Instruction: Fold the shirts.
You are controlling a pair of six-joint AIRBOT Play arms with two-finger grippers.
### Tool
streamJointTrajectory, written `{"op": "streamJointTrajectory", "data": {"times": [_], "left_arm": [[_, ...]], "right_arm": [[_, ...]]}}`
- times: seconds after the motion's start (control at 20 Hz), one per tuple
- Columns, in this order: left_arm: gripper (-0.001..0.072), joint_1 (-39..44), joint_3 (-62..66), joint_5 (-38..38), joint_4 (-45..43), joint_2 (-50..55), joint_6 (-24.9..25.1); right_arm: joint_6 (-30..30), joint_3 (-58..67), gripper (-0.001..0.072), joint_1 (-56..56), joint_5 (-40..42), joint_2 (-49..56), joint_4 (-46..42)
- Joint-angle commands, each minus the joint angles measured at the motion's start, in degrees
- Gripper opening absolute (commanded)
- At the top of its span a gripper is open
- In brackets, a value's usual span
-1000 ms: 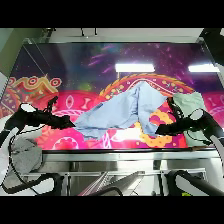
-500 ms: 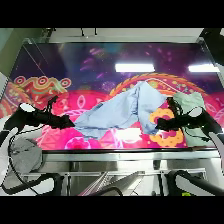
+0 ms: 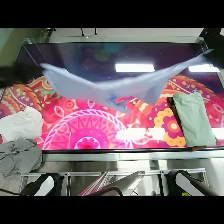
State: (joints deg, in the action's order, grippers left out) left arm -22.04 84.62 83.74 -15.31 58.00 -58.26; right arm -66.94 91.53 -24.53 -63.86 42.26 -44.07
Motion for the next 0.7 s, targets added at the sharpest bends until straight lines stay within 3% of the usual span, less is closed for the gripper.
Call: {"op": "streamJointTrajectory", "data": {"times": [0.0,0.15,0.3,0.45,0.5,0.65], "left_arm": [[0.0012,-13.5,19.4,-1.9,7.2,-6.3,-4.4],[0.0011,-26.2,28.1,-2.1,5.8,-7.3,-7.1],[0.0012,-25.6,31.3,-2.7,5.8,-3.9,-5.4],[0.0012,-15.7,32.8,-0.5,5.4,2.9,-3.0],[0.0012,-10.9,32.7,0.2,1.9,5.3,-3.1],[0.0012,6.3,31.0,-3.2,-23.6,13.5,-4.6]], "right_arm": [[-0.5,18.9,0.0021,-7.8,4.0,-2.6,0.7],[-0.2,25.0,0.0022,-8.2,6.1,-4.8,-2.2],[3.3,24.8,0.0021,-8.2,4.2,-4.8,1.3],[11.8,19.2,0.0022,-8.2,-1.5,0.1,22.3],[12.1,16.3,0.0021,-8.2,-2.9,2.4,25.9],[12.4,5.7,0.0021,-7.6,-3.0,9.0,25.3]]}}
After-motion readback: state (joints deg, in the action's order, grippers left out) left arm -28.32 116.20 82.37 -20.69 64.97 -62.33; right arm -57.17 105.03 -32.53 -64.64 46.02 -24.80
